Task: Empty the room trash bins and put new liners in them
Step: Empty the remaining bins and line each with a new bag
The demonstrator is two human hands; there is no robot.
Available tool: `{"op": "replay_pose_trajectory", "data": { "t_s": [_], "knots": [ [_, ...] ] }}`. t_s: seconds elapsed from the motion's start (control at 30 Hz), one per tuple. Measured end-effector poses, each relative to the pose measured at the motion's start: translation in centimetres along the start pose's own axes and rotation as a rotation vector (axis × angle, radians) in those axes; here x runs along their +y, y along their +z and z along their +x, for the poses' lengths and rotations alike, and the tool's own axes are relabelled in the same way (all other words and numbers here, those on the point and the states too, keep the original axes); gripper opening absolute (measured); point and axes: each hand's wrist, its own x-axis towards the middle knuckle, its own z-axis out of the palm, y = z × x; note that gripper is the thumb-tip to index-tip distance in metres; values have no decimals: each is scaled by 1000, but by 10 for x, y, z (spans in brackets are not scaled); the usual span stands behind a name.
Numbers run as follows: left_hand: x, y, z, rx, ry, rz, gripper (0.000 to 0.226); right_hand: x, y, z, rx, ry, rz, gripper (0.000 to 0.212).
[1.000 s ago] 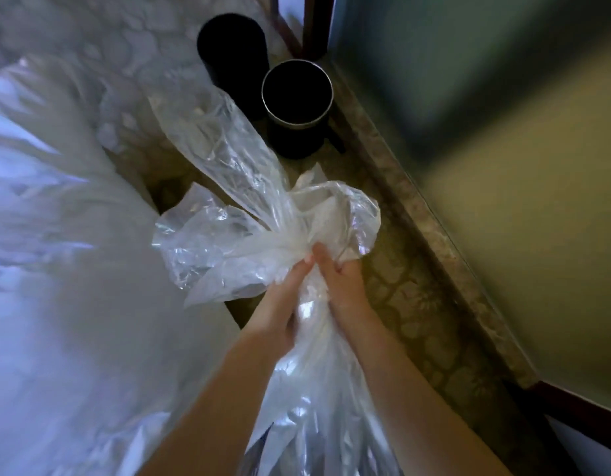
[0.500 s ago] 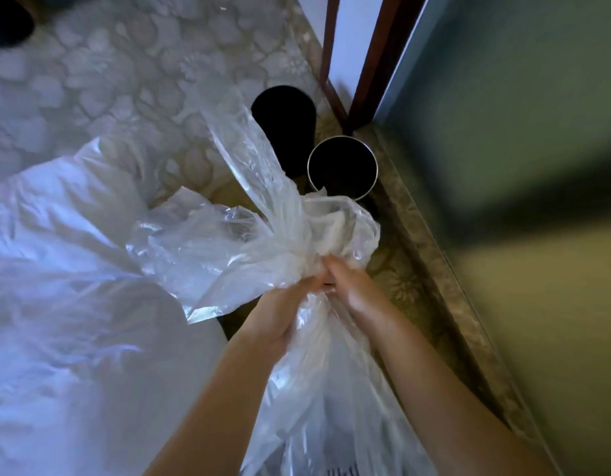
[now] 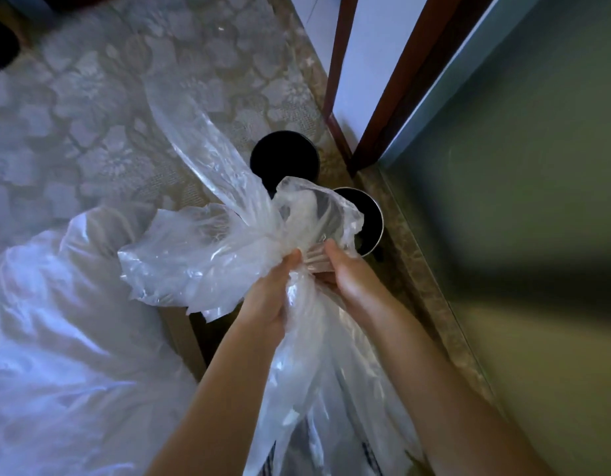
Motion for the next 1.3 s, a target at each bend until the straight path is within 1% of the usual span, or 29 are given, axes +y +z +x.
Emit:
{"op": "replay_pose_trajectory", "data": {
  "t_s": [0.07,0.13,0.17,0.23,0.27,0.37,0.43,0.5,0.53,0.6,0.63,0.67,0.7,0.73,0.77,0.8,0.87,0.97,1.0,1.03,1.07,1.13,1.17,1.2,1.3],
  "knots": [
    [18,-1,14,78,-6,-8,31,-14,9,12,45,48,88,38],
    [39,-4,30,162,13,9,23,-29,18,24,80,120,228,36],
    [50,-8,40,193,26,27,25,-36,25,30,88,145,295,36],
    [77,-18,56,189,21,84,46,-50,43,42,120,176,382,38],
    [90,-25,66,188,22,126,51,-58,53,49,150,184,413,40],
    [133,-48,96,174,-14,199,36,-83,84,76,312,211,488,32],
    [165,-62,110,158,-61,241,41,-97,104,94,409,247,472,28],
    [198,-75,124,181,-58,282,53,-109,124,108,464,246,450,33],
    [214,-81,133,201,-66,303,51,-115,134,115,468,219,477,33],
    [242,-87,146,204,-38,327,36,-124,157,130,410,166,544,34],
    [252,-89,155,205,-23,337,30,-126,168,137,331,185,547,46],
    [261,-89,161,209,-29,364,27,-130,179,142,239,236,506,65],
    [267,-89,168,199,-40,395,26,-132,190,146,137,288,458,79],
    [271,-87,173,183,-57,411,26,-135,200,149,47,320,418,77],
    [274,-83,178,148,-75,413,24,-138,207,152,5,331,402,63],
    [273,-78,180,114,-94,405,18,-139,212,156,16,322,401,47],
    [267,-67,184,79,-145,411,11,-142,215,170,103,274,450,35],
    [262,-48,192,36,-224,397,19,-145,205,201,246,227,482,35],
    [262,-43,196,2,-253,356,22,-148,200,210,283,233,466,30],
    [263,-38,202,-25,-264,309,28,-150,194,218,306,249,434,20],
    [266,-33,208,-44,-259,267,36,-154,185,224,317,265,395,16],
    [271,-21,219,-32,-246,222,47,-163,168,231,301,265,358,24],
    [273,-16,226,-7,-235,213,46,-169,160,233,280,245,367,28],
    [277,-12,233,24,-211,214,41,-172,151,236,268,220,400,31],
    [295,-3,248,71,-121,250,19,-184,129,248,278,195,608,45]
  ]
}}
